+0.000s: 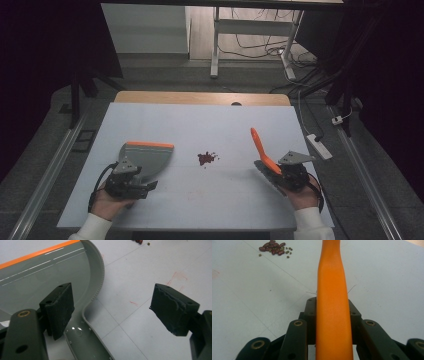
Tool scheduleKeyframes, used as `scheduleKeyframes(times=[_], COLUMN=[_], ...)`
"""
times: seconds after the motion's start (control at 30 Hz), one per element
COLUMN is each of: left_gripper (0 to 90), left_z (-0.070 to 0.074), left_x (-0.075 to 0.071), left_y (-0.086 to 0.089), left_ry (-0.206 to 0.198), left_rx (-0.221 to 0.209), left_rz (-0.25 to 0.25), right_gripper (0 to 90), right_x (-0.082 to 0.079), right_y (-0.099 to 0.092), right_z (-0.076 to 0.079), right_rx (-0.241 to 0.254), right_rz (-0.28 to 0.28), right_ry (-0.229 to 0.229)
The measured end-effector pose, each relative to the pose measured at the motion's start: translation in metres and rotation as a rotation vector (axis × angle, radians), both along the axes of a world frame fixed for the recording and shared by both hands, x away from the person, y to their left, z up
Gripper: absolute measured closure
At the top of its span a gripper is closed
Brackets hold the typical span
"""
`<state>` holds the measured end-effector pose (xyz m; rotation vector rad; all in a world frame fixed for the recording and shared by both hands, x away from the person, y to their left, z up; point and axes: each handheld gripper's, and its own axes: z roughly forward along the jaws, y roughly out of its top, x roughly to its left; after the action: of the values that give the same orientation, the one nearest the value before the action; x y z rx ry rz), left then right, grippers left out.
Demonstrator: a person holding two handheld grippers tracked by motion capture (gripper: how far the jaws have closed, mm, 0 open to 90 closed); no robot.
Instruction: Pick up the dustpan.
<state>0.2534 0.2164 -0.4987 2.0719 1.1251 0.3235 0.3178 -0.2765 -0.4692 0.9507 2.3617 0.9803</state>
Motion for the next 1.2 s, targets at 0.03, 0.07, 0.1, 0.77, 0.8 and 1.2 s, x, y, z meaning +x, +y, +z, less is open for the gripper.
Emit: scheduleKeyframes(times=[0.03, 0.07, 0.1, 0.77, 0.8, 1.2], left_gripper=[19.3, 19.3, 19.3, 19.3, 19.3, 19.3], left_z=[0.0, 0.0, 0.0, -0.001, 0.0, 0.012], left_x=[0.0, 0.0, 0.0, 0.002, 0.002, -0.001], left_y=[0.0, 0.0, -0.001, -0.003, -0.004, -0.014], left_ry=[0.0, 0.0, 0.001, 0.018, 0.02, 0.061], left_rx=[-0.001, -0.001, -0.001, -0.015, -0.016, -0.004], left_rz=[-0.003, -0.003, -0.005, -0.031, -0.034, -0.041], right_gripper=[70.5, 70.5, 70.5, 70.5, 70.5, 70.5], right_x=[0.0, -0.001, -0.001, -0.002, -0.002, -0.002], right_y=[0.001, 0.001, 0.002, 0.004, 0.004, 0.005], right_z=[0.0, 0.0, 0.0, 0.0, 0.0, 0.0], right_rx=[-0.003, -0.002, -0.002, -0.003, -0.001, -0.01], right_rz=[0.0, 0.0, 0.002, -0.001, -0.002, -0.002], right_ry=[-0.004, -0.006, -0.011, -0.027, -0.027, -0.031])
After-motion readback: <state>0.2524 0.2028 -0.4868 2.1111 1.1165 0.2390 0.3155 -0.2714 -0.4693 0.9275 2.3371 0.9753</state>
